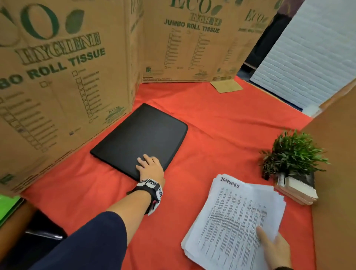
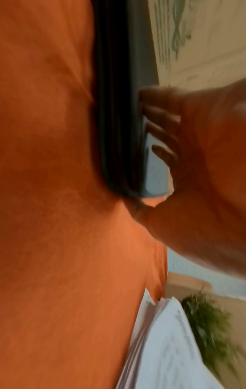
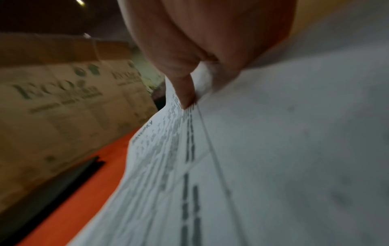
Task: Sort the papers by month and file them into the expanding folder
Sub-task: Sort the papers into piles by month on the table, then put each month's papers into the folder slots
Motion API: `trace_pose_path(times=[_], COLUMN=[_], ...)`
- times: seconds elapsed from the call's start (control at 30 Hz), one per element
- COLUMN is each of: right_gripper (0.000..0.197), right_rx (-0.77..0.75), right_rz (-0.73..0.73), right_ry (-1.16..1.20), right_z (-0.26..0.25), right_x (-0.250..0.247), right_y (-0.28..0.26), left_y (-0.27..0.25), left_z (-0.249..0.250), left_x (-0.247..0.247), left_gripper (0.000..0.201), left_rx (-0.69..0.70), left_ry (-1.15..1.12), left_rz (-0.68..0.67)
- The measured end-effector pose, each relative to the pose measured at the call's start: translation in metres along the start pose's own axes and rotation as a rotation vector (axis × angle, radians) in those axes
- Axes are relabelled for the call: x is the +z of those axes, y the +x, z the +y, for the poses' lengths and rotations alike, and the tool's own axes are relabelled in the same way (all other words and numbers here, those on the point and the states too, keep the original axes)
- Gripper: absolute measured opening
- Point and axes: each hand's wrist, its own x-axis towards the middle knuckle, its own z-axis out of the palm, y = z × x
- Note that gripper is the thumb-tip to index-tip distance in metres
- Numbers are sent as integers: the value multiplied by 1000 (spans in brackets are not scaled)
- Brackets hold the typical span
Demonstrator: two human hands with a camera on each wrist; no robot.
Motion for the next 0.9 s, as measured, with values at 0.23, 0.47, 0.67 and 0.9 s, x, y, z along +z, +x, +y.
trace_pose_path(times=[0.23,0.47,0.67,0.9], right_gripper=[40,8,53,72], right_rx=[122,204,116,-415], right_rz=[-43,-191,9,-66], right_ry=[-94,-192,-382,-201], right_z=[26,41,29,-60], right_x=[8,10,17,53], right_y=[4,19,26,-10], left_y=[21,17,-3,-44], left_z=[-26,-57,-75,-92], left_x=[-15,-111,-198,-237], left_gripper=[43,26,28,25], left_rx=[164,237,218,279], left_ry=[260,243,5,-226], left_rz=[60,256,443,510])
